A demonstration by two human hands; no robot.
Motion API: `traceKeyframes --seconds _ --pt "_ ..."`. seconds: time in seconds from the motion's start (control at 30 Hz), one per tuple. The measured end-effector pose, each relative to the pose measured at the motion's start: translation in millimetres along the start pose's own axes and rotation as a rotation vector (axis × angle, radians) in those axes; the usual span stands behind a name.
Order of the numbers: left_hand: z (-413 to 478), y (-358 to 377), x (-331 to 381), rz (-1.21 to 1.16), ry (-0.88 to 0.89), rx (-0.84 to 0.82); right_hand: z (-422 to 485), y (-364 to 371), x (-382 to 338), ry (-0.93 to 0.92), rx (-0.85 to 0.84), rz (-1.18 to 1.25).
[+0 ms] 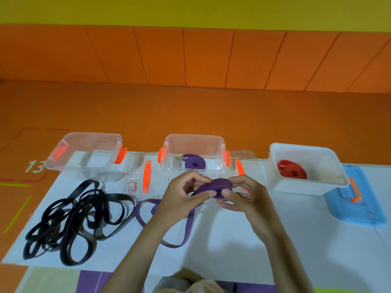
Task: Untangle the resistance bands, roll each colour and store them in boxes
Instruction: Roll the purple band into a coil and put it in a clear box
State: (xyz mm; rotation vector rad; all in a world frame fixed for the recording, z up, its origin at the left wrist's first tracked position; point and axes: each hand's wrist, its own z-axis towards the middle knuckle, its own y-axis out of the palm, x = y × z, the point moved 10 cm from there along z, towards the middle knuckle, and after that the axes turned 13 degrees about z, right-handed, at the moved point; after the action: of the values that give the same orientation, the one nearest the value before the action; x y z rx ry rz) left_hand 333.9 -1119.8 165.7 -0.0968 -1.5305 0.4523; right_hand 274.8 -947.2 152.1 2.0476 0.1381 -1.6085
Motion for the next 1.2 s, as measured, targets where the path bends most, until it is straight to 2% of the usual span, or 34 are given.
traceKeyframes --seconds 0.1,0.17,0.3,0.37,0.5,0.6,0.7,0.8,0.93,1.07,1.2 --pt "-1 -10 14 -0.079 0.034 0.0 -4 8 -4 -0.03 -0.059 0.119" --pt "0 -19 24 -0.072 0.073 -0.005 -5 18 -8 -0.038 -0.129 0.112" --pt "0 -27 36 0.198 0.144 -0.056 1 28 -12 0.016 -0.184 -0.242" --pt "-2 -27 35 0.21 0.131 -0.076 4 27 -18 0.001 -0.165 -0.298" --pt "-4 -34 35 -0.053 0.074 0.0 5 27 -23 -0.031 -0.079 -0.004" --pt "-1 -44 31 -0.18 0.027 0.058 4 39 -10 0.007 -0.111 0.17" --pt "-1 -48 23 -0.132 0.005 -0.009 5 52 1 0.076 -0.194 0.087" --pt "-3 -50 20 -0.047 0.009 -0.042 8 52 3 0.09 -0.197 -0.025" --pt "-4 -59 17 0.0 0.033 0.018 11 57 4 0.107 -0.161 0.036" --pt "-5 -62 10 -0.058 -0.007 0.027 9 61 10 0.1 -0.087 0.117" --pt "4 -62 12 0.013 -0.01 -0.065 1 69 23 0.09 -0.089 0.269"
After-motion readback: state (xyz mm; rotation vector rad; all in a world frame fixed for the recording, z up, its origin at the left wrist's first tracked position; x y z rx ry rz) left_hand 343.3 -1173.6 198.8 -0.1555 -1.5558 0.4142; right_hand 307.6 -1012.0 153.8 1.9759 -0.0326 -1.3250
